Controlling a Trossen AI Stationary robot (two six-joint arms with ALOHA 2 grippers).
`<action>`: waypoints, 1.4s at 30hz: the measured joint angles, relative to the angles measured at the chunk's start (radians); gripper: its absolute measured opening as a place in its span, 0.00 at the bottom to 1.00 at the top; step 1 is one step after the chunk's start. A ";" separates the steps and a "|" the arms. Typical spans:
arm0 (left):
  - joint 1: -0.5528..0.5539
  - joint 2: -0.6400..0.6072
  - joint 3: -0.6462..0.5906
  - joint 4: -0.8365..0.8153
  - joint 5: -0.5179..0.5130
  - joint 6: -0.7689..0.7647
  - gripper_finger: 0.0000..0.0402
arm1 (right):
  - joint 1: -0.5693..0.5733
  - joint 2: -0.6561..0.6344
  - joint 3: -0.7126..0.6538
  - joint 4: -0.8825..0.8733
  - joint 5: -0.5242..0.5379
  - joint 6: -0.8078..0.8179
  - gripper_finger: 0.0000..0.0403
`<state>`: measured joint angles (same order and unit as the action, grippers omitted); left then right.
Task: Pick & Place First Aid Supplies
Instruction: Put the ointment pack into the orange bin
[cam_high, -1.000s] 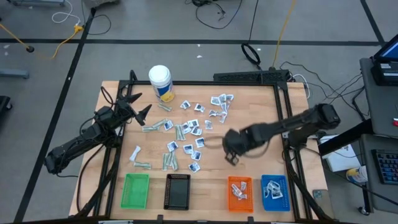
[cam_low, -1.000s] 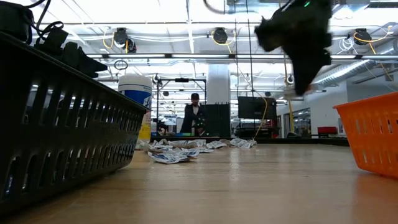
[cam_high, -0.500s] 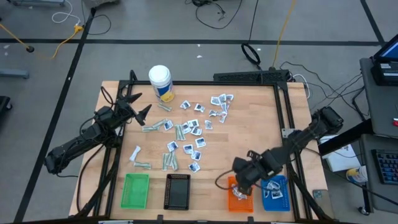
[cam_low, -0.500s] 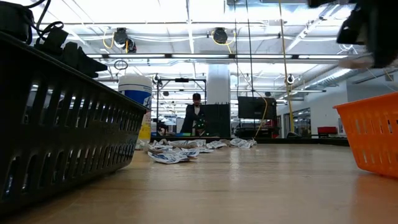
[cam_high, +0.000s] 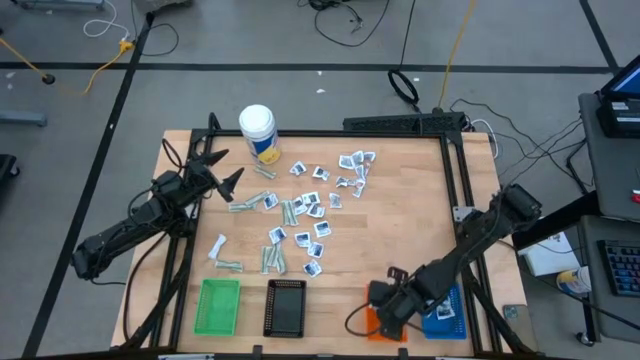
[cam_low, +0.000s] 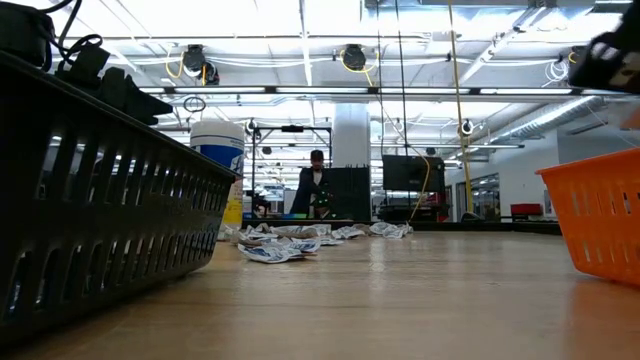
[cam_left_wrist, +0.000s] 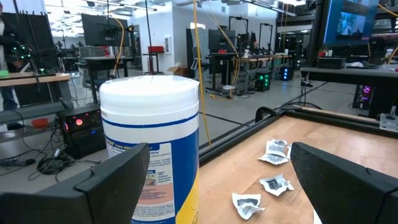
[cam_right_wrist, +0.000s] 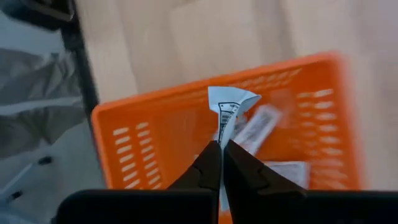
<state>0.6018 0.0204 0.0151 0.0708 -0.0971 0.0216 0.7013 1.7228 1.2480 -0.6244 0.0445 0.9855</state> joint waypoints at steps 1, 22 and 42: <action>0.000 0.000 0.000 0.000 0.000 0.000 0.99 | 0.004 0.014 0.000 0.008 -0.017 0.003 0.01; 0.000 0.000 0.000 0.000 0.000 0.000 0.99 | 0.017 0.066 0.000 -0.001 -0.093 -0.031 0.29; 0.000 0.000 0.000 0.000 0.000 0.000 0.99 | -0.152 -0.132 0.000 -0.141 -0.098 -0.337 0.49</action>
<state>0.6018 0.0204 0.0154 0.0711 -0.0971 0.0216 0.5491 1.5905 1.2476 -0.7658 -0.0532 0.6485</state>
